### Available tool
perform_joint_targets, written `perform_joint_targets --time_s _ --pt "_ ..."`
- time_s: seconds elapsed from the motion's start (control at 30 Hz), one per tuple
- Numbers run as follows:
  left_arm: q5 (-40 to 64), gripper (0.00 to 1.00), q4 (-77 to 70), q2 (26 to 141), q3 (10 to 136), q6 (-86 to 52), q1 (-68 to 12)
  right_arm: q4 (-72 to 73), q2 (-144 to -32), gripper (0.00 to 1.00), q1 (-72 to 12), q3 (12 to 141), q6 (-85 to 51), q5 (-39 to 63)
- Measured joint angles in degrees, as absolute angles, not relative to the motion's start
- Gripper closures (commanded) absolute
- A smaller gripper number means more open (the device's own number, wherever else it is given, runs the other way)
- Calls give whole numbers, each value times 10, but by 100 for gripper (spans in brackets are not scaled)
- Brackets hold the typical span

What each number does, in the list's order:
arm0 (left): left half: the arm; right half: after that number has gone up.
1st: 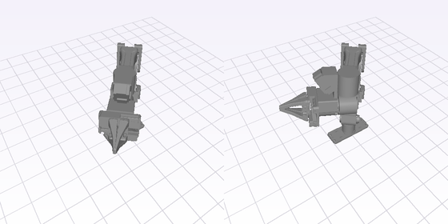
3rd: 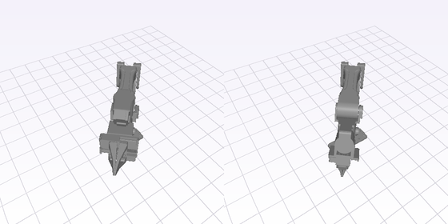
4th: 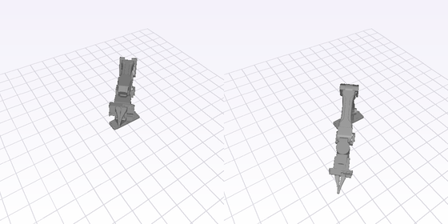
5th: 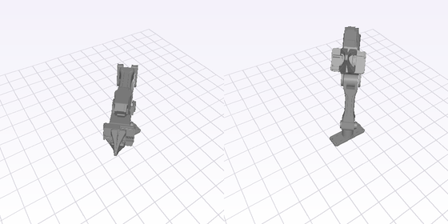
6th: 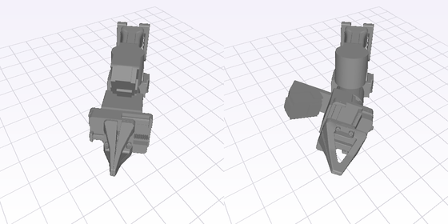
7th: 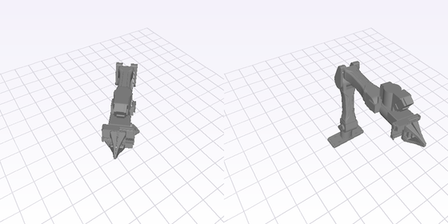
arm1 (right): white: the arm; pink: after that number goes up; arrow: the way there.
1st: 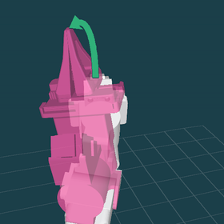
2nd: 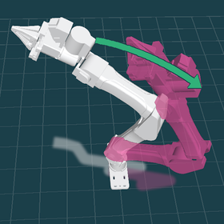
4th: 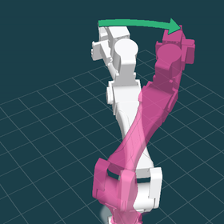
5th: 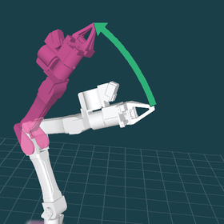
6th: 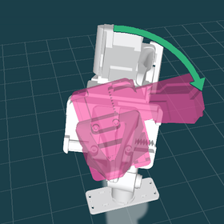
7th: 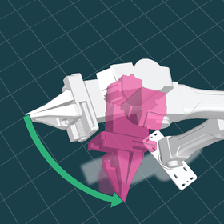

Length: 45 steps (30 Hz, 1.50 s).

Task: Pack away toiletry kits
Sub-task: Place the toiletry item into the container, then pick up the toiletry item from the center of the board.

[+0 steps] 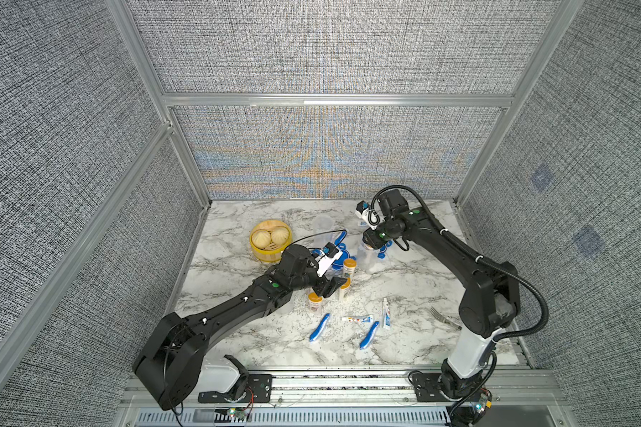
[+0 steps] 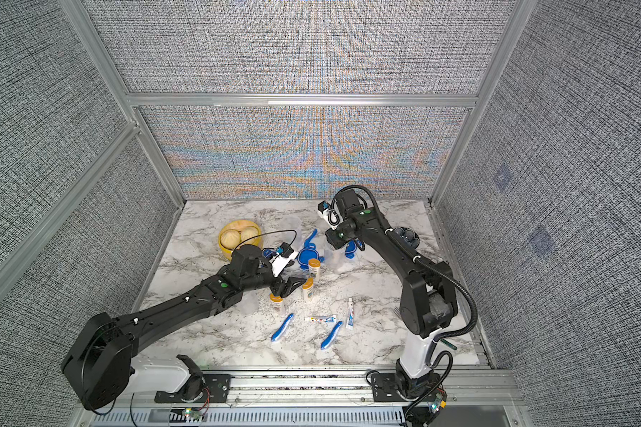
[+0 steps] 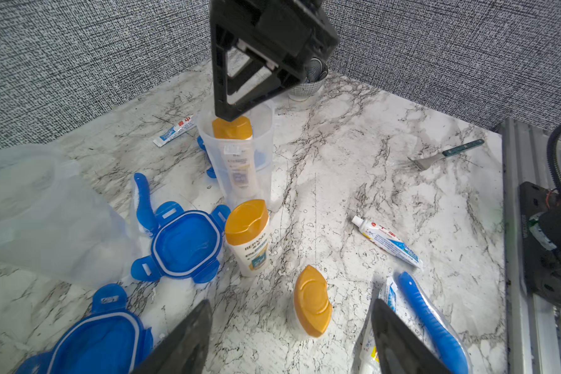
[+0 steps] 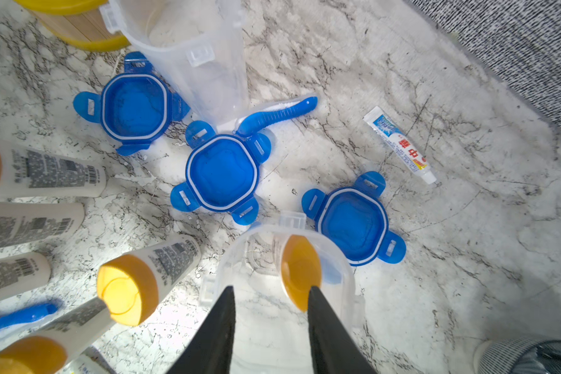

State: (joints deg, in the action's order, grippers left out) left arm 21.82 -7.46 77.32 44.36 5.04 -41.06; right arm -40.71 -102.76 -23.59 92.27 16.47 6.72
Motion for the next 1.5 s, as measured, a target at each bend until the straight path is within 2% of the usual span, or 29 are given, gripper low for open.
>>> perform_joint_targets --time_s 0.2,0.37,0.73,0.87,0.97,1.2,1.37,1.5 --pt "206 31 -38 804 472 72 -440 -414 -977 56 -236 916 149 59" --pt "159 46 -1 836 503 80 -467 -414 -928 56 -236 890 123 44" --pt "90 64 48 900 552 85 -487 -408 -853 56 -232 813 88 29" --pt "79 77 56 915 562 86 -491 -399 -837 56 -228 800 82 25" --pt "86 99 58 919 567 87 -491 -392 -829 57 -221 790 79 26" --pt "90 100 108 870 597 92 -491 -387 -804 57 -190 757 74 38" --pt "95 100 128 804 654 100 -491 -382 -781 57 -163 740 66 53" --pt "105 100 142 805 714 100 -491 -379 -769 57 -146 738 61 66"
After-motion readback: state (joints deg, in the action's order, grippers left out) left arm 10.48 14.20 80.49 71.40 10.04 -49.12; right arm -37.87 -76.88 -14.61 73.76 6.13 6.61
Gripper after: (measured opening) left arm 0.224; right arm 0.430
